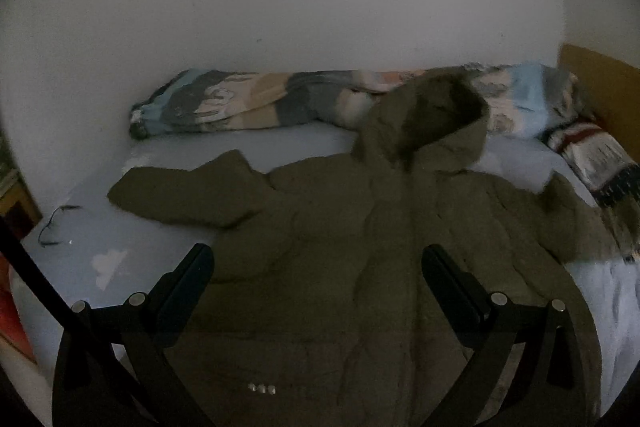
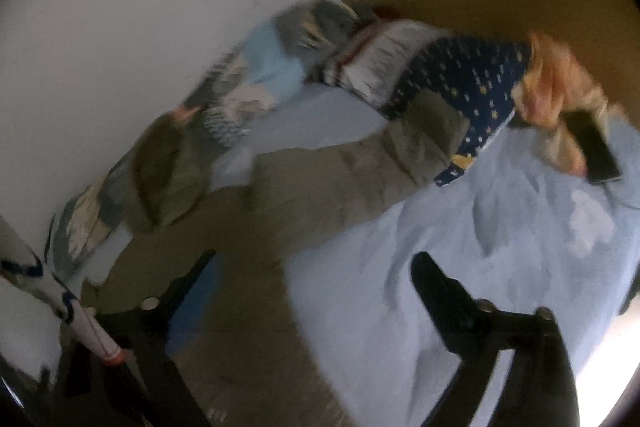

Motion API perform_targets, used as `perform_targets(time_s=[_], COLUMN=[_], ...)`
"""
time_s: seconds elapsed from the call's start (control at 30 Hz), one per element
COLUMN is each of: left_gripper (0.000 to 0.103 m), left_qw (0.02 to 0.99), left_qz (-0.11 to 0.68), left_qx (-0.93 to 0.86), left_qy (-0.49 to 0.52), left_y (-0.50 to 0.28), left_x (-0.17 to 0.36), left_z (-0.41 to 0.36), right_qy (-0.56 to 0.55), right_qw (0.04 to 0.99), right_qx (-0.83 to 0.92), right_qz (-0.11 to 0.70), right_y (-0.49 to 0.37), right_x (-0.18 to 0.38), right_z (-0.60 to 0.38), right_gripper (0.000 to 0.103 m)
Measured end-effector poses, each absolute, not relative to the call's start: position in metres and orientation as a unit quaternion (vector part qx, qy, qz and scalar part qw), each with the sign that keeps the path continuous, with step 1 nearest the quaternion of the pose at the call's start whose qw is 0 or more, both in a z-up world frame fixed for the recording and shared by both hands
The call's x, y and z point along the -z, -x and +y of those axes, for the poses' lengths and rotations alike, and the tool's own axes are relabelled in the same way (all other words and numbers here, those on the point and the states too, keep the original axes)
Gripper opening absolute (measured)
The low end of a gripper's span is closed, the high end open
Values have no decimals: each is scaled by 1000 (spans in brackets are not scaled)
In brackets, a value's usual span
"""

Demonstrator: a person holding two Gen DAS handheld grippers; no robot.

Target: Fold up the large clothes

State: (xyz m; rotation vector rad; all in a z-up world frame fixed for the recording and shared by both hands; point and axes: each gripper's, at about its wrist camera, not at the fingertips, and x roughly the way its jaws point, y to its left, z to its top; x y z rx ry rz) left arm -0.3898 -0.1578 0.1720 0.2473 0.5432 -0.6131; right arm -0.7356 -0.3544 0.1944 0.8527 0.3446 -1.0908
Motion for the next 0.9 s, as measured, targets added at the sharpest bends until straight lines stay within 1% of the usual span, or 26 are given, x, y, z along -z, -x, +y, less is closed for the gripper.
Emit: perform_targets(time_s=[0.1,0.17,0.23,0.33,0.4,0.47,0.5,0.63,0.67,0.73,0.77,0.83,0.87,0.9], left_gripper=[103,103,103,103,103,103,103,103,103,103,103,103,103,103], left_qw=[901,900,896,891,893,893,893,891,890,889,889,889,889,889], left_qz=[294,305,314,321,316,315,315,325,326,326,324,320,318,317], left_qx=[299,291,290,293,290,287,285,280,280,282,282,284,285,285], left_qy=[-112,-114,-117,-128,-139,-145,-146,-149,-151,-156,-160,-166,-167,-167], left_y=[375,369,368,370,371,371,372,371,371,373,375,376,376,376], left_x=[-167,-163,-159,-153,-151,-148,-147,-143,-142,-140,-139,-139,-139,-140], left_z=[-166,-171,-175,-179,-182,-182,-183,-187,-187,-189,-190,-191,-191,-190], right_qy=[-402,-406,-429,-448,-457,-458,-456,-461,-463,-460,-461,-456,-453,-448], right_qw=[724,711,688,660,648,637,632,610,608,606,617,623,630,640], right_qx=[530,547,563,586,592,601,606,621,620,622,612,610,609,606], right_qz=[181,174,160,140,143,156,158,171,178,187,180,177,163,149], right_y=[757,772,806,835,842,841,842,847,848,848,848,847,848,849], right_x=[-180,-174,-166,-157,-149,-143,-140,-117,-111,-102,-99,-101,-107,-115], right_z=[-415,-450,-485,-518,-538,-551,-556,-580,-585,-591,-592,-588,-584,-578], right_gripper=[93,93,93,90,84,81,77,68,60,50,32,25,18,17])
